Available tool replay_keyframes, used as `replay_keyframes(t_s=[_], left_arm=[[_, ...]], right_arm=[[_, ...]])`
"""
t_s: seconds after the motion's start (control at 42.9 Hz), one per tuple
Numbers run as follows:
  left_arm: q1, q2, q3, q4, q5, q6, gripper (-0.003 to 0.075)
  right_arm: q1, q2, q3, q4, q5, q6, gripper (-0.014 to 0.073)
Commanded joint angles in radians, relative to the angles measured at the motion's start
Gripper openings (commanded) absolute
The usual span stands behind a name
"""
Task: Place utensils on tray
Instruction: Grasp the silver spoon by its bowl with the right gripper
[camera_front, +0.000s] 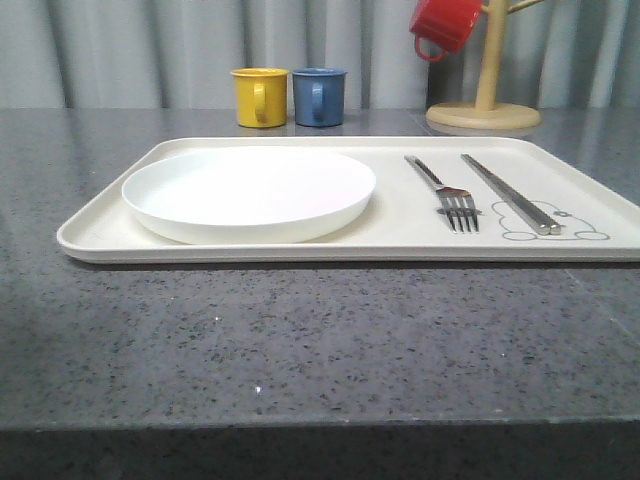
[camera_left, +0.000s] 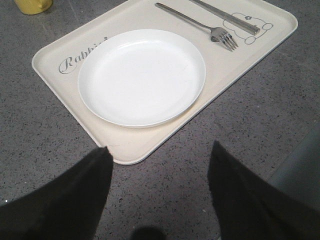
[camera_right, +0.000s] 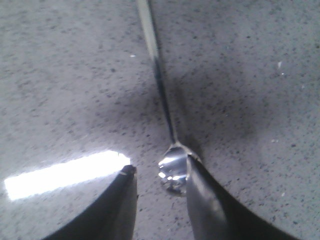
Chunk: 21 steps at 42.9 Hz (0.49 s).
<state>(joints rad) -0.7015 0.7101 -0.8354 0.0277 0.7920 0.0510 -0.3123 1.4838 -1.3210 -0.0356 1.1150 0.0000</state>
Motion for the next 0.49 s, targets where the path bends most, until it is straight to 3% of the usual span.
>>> replay_keyframes(t_s=[0.0,0.467], left_arm=[[-0.008,-0.001,-0.027,-0.004,-0.069,-0.011,0.0419],[-0.008,-0.001,-0.027,-0.004,-0.069,-0.011,0.0419]], right_arm=[[-0.017,0.003,-0.026,-0.009,-0.048,-0.030,0.0279],[-0.017,0.156,-0.026,-0.013,-0.105,-0.059,0.0279]])
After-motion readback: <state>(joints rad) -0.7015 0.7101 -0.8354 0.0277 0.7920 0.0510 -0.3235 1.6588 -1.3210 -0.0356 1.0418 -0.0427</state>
